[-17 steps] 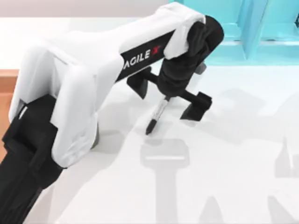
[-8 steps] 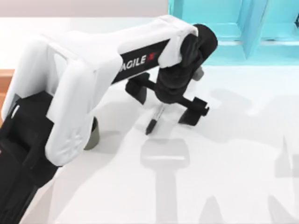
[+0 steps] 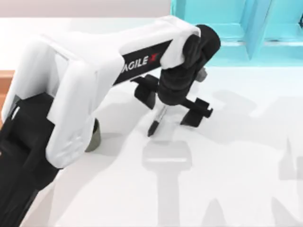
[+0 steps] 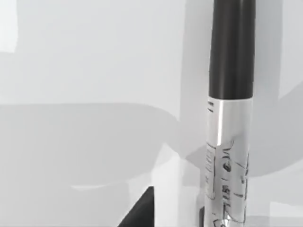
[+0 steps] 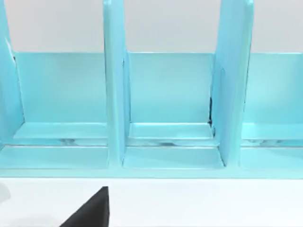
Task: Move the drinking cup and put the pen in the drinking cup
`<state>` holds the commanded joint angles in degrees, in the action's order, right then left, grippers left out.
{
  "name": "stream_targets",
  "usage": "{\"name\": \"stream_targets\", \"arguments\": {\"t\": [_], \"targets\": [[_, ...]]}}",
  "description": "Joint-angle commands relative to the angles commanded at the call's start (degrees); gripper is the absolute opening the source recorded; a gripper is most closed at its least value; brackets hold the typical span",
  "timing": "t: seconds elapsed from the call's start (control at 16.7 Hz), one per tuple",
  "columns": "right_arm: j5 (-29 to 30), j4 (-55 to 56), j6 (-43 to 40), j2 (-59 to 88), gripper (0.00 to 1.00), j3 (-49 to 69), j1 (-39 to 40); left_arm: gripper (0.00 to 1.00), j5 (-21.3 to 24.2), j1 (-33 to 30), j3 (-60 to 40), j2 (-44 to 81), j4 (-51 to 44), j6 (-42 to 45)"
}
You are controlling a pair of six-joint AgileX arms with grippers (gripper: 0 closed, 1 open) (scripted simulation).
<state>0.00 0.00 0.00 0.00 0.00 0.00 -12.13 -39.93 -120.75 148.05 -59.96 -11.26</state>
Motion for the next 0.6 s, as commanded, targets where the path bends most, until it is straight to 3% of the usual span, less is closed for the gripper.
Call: {"name": "stream_targets", "arguments": {"t": [0.36, 0.6], "targets": [[0.00, 0.00, 0.00, 0.00, 1.00, 0.00, 0.00, 0.02, 0.00, 0.00, 0.00, 0.00, 0.00, 0.00], [0.00, 0.00, 0.00, 0.00, 1.00, 0.00, 0.00, 0.00, 0.00, 0.00, 0.00, 0.00, 0.00, 0.00]]}}
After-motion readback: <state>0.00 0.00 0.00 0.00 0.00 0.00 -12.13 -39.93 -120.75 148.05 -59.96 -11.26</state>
